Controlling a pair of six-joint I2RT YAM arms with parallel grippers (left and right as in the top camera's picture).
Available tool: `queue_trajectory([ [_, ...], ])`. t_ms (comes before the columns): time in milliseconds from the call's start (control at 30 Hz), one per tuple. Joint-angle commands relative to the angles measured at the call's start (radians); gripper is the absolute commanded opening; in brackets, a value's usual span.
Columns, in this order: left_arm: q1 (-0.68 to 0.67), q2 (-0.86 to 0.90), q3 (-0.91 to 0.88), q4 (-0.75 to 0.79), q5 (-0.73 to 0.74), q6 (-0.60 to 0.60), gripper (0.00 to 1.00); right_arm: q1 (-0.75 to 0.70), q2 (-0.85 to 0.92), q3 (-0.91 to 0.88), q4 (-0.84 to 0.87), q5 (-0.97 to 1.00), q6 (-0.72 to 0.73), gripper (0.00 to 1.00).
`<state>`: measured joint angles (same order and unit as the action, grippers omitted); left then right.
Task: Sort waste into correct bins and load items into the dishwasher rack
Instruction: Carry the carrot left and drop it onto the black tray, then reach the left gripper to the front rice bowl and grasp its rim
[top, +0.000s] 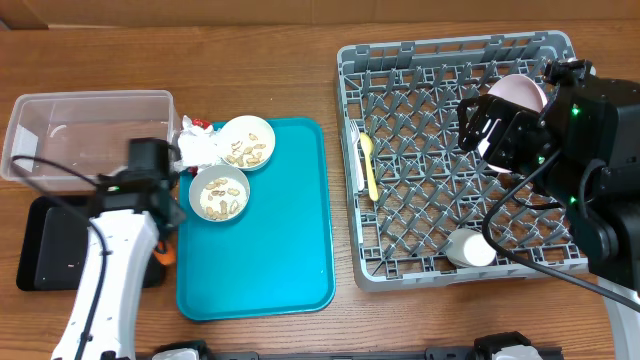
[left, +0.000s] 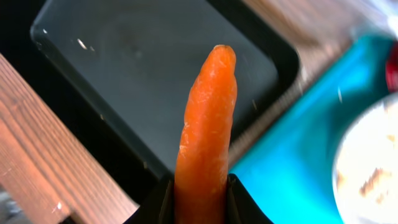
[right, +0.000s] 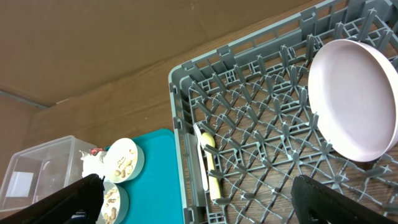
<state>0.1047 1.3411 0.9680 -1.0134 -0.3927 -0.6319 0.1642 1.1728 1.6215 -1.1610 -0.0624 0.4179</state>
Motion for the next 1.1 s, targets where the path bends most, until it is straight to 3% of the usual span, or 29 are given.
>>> queue_trajectory([
  [0, 0.116, 0.0, 0.02, 0.044, 0.075, 0.058, 0.04, -0.003, -0.003, 0.01, 0.003, 0.009, -0.006, 1.0],
  [167, 0.199, 0.042, 0.015, 0.112, 0.106, 0.06, 0.04, -0.003, -0.003, 0.01, 0.0, 0.008, -0.006, 1.0],
  [400, 0.208, 0.137, 0.015, 0.138, 0.094, 0.249, 0.04, -0.003, -0.003, 0.01, -0.002, 0.008, -0.005, 1.0],
  [567, 0.211, 0.216, 0.014, 0.157, 0.089, 0.245, 0.04, -0.003, -0.004, 0.01, -0.003, 0.008, -0.005, 1.0],
  [600, 0.211, 0.232, 0.014, 0.162, 0.078, 0.227, 0.08, -0.003, -0.004, 0.01, -0.006, 0.008, -0.006, 1.0],
  [633, 0.211, 0.237, 0.015, 0.163, 0.068, 0.22, 0.27, -0.003, -0.004, 0.01, -0.008, 0.008, -0.006, 1.0],
  [700, 0.211, 0.238, 0.016, 0.164, 0.068, 0.22, 0.44, -0.003, -0.004, 0.01, -0.011, 0.008, -0.006, 1.0],
  [733, 0.211, 0.234, 0.021, 0.155, 0.069, 0.22, 0.57, -0.003, -0.004, 0.01, -0.011, 0.008, -0.006, 1.0],
  [800, 0.211, 0.225, 0.045, 0.108, 0.072, 0.22, 0.6, -0.003, -0.004, 0.01, -0.01, 0.008, -0.006, 1.0],
  [933, 0.21, 0.185, 0.19, -0.066, 0.087, 0.248, 0.54, -0.003, -0.004, 0.01, -0.004, 0.009, -0.006, 1.0],
  [1067, 0.184, 0.162, 0.345, -0.188, 0.307, 0.314, 0.55, -0.003, -0.004, 0.01, -0.004, 0.009, -0.006, 1.0],
])
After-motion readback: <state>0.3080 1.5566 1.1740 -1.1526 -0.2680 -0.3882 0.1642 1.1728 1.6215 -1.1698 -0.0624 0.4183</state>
